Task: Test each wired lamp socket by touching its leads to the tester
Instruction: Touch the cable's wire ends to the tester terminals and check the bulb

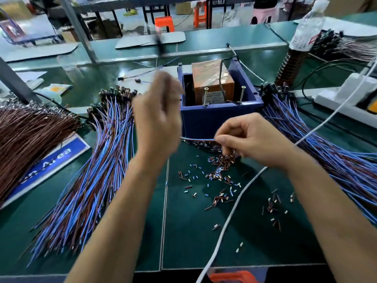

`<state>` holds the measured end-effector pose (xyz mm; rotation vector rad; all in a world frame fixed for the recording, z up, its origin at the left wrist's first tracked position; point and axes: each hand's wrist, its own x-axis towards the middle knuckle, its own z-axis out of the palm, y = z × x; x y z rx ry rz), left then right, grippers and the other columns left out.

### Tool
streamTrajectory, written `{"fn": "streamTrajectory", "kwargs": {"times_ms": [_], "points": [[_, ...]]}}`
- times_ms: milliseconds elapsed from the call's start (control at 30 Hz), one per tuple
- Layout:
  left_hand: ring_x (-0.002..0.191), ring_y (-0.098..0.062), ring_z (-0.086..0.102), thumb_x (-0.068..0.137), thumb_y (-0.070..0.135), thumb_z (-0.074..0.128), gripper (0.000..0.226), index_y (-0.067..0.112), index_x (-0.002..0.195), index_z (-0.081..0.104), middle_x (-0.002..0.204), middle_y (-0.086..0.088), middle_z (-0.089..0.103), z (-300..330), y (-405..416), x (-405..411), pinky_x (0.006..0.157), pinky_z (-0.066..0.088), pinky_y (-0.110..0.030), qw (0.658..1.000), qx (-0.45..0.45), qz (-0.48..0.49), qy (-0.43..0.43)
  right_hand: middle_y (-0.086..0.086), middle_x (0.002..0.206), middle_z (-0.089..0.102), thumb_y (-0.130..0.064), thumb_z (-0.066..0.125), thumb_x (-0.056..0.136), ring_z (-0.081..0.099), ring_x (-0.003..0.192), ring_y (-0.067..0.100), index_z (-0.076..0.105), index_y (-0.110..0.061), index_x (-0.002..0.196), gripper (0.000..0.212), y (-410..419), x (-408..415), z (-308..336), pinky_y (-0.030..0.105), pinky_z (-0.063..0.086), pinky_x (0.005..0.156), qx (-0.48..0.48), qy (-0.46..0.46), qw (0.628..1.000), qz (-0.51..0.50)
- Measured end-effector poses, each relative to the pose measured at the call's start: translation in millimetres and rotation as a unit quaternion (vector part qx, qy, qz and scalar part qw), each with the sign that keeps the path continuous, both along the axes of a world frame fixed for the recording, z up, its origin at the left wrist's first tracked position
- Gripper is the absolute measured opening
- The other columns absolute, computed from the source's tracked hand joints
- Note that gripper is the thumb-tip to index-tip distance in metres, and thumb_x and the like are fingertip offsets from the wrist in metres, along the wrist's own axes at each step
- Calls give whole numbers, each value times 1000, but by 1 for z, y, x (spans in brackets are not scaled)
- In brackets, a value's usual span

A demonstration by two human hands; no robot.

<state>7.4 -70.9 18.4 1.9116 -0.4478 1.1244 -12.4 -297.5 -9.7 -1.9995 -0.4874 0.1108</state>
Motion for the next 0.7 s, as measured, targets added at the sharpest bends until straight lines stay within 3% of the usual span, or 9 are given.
{"fn": "streamTrajectory", "kwargs": {"times_ms": [67,133,233,367,433,533,700], "points": [[55,-20,50,107,23,49,28,9,85,59,66,8,54,-15,-26,-17,51,40,-34,991,107,-62,47,4,69,75,-14,74,95,62,55,5,76,-10,88,8,-17,0,-4,14,45,53,-6,-17,999,-31],[68,-30,58,108,22,51,28,4,91,64,79,-3,63,-31,-39,-18,59,47,-44,977,180,-87,73,8,70,75,-13,76,92,61,56,11,76,-7,87,9,-25,-2,-10,18,45,52,46,-13,998,-50],[83,-31,62,106,28,56,21,10,105,67,98,-1,65,-40,-45,-16,67,51,-47,946,258,-154,120,10,73,75,-20,75,93,55,54,18,75,-5,88,16,-23,-7,-20,21,44,50,86,-22,995,-37],[70,-24,62,98,34,67,23,15,110,65,80,5,71,-54,-43,-14,66,52,-43,942,222,-184,171,9,72,76,-9,76,93,58,50,4,73,-5,89,6,-20,-5,-25,15,43,49,112,-5,993,-29],[63,-20,62,95,29,72,16,15,102,71,71,6,69,-59,-37,-10,64,53,-41,944,192,-192,188,9,72,77,-6,75,93,59,50,2,72,-4,90,5,-22,-3,-28,12,44,50,125,18,991,-42],[58,-15,57,95,30,74,16,15,87,74,65,8,64,-59,-29,-7,58,49,-39,956,197,-149,157,10,77,78,-7,75,94,55,52,8,74,-10,92,4,-26,0,-31,17,45,51,101,24,992,-77],[66,-26,62,97,33,69,19,15,89,70,70,3,67,-59,-21,-6,61,50,-43,960,221,-98,142,13,82,79,6,65,96,55,52,13,74,-5,97,14,-26,3,-33,19,48,52,168,18,978,-120]]}}
